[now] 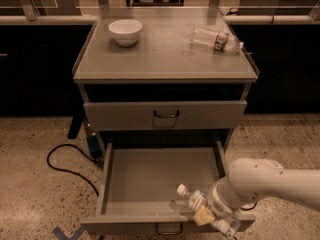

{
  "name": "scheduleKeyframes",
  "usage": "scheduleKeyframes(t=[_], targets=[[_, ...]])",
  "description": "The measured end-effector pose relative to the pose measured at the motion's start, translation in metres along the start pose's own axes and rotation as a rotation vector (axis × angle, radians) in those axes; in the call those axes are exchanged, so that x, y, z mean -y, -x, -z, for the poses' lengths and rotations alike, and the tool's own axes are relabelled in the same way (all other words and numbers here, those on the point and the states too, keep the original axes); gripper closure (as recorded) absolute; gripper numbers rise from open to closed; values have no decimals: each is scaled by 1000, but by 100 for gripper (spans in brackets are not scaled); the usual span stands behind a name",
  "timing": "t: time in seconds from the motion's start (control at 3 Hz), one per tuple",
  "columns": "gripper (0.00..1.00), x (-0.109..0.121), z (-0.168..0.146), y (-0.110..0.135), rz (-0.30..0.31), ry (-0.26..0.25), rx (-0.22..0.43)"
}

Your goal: Place blue plastic bottle into middle drawer

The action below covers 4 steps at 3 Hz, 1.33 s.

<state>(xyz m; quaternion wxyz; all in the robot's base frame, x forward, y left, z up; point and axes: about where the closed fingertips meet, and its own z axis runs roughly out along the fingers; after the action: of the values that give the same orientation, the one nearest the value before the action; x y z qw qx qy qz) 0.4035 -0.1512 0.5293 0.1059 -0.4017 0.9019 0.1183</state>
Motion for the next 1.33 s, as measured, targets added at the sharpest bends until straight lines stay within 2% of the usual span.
scheduleKeyframes(t=[0.33,0.67,1.0,1.33], targets=[[100,-3,-20,-11,-55,-12,5],[100,-1,-22,-8,-49,-22,20],[100,-6,-29,-6,24,-85,18],[100,5,-41,22,57,-149,101]])
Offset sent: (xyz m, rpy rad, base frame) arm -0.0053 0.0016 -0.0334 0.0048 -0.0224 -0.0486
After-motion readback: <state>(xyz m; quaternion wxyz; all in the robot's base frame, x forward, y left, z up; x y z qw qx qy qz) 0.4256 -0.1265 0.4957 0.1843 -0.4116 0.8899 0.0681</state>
